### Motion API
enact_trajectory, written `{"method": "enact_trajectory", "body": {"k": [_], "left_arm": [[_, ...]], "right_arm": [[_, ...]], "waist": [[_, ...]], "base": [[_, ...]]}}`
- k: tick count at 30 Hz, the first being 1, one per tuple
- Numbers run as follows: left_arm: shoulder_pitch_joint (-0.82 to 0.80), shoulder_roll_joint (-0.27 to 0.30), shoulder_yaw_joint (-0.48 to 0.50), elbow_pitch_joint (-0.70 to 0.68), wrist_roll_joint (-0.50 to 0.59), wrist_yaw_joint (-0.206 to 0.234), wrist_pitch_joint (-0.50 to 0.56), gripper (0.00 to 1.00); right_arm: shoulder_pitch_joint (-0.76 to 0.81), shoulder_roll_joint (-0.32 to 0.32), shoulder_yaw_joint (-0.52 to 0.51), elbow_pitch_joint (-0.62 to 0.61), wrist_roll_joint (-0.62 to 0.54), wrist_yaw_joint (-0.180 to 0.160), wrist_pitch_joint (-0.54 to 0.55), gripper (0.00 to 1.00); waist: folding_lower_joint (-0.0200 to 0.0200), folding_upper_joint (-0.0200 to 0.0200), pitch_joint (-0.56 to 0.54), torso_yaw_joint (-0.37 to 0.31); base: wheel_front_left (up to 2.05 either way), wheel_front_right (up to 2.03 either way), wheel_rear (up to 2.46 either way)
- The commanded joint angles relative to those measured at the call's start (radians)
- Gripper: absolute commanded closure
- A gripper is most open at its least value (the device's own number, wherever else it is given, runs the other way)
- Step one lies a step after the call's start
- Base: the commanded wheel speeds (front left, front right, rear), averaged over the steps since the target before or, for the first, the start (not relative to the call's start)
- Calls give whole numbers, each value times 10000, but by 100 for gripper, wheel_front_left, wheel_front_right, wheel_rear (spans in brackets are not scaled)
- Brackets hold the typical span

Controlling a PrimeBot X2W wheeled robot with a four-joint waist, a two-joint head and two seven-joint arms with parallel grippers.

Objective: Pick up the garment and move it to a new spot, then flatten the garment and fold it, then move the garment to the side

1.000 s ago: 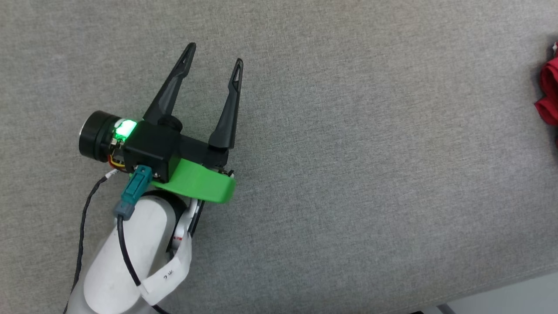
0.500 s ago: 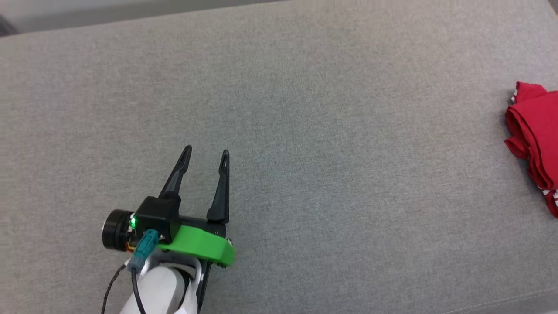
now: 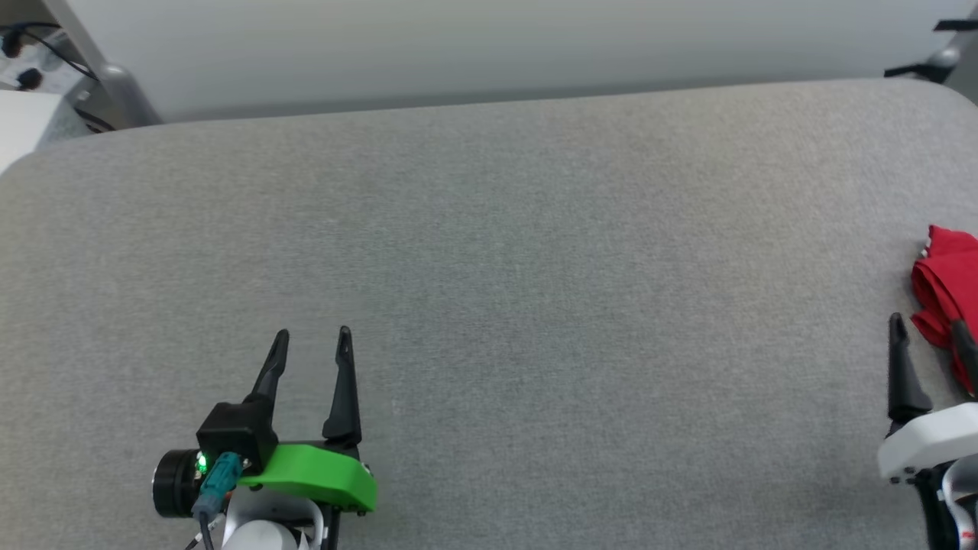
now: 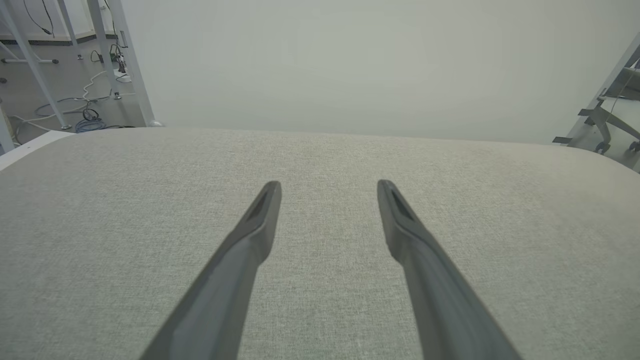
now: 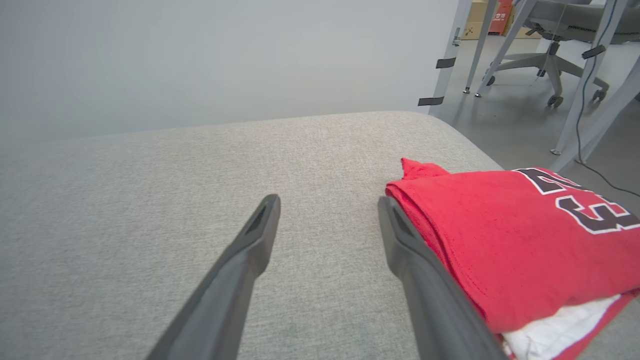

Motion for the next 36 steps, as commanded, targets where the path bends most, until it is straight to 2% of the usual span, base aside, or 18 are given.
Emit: {"method": "enact_trajectory", "body": {"k": [1,3,9,17,26,36], "left_arm": [[212,-23,133,6,-79,90,-86,0],[315,53,279,31,-39,165,-94,0],[657,338,715,93,11,256,-107,0],[1105,494,659,24,104,166,-111,0],[1618,483,274,33,153,114,36,0],[1641,610,116,-42,199,111,186,0]], "right_arm": [[370,252,46,-604,-91,-7,118,0],[780,581,183,-1397,-222,-7,338,0],[1863,1043,761,-3433,-588,-7,875,0],[3014,1284,1132,-5028,-921,-7,1551,0],[3789,1480,1411,-5617,-949,-7,1826,0],[3798,1509,1545,-5654,-1072,-7,1848,0]], "waist": [[1,0,-481,488],[1,0,-589,591],[1,0,-932,792],[1,0,-1389,878],[1,0,-1879,878],[1,0,-1894,839]], "base": [[0,0,0],[0,0,0],[0,0,0],[0,0,0],[0,0,0],[0,0,0]]}}
